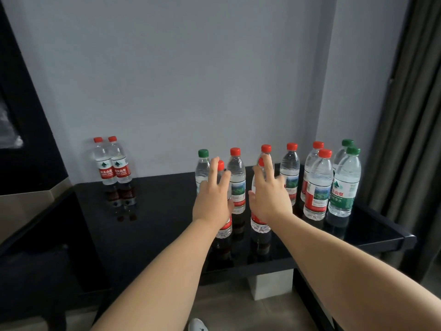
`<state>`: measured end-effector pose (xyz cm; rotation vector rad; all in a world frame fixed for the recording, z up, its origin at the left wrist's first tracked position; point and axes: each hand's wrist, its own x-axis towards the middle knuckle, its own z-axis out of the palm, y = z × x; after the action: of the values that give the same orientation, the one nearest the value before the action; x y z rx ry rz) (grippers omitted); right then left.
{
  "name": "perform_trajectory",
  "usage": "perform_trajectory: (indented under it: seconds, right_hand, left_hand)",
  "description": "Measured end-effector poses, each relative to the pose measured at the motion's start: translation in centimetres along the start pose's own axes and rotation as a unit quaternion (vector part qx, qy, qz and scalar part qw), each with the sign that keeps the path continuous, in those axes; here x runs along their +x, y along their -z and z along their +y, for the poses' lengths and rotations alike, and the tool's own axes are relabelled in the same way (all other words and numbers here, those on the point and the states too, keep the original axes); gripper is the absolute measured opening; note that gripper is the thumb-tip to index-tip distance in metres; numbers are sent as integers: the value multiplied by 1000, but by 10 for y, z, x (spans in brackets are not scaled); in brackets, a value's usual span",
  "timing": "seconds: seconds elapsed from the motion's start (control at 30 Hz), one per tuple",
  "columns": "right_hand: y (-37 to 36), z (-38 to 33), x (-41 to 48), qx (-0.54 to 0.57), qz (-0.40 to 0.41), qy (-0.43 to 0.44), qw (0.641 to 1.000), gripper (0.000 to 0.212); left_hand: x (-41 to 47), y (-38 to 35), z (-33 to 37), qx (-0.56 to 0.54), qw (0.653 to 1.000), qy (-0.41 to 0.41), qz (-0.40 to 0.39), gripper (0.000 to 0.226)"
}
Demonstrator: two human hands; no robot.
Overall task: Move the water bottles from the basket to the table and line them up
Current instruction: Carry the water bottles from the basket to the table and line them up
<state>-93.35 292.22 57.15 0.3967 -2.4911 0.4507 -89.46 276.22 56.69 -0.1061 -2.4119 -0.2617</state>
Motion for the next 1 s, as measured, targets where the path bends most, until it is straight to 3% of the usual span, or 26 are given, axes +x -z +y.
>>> perform_trajectory:
  seconds: [1.0]
  right_hand:
    - [-72,-185,17,72,-16,121,990,68]
  left_hand:
    - [-39,76,-187,71,993,92,30,67]
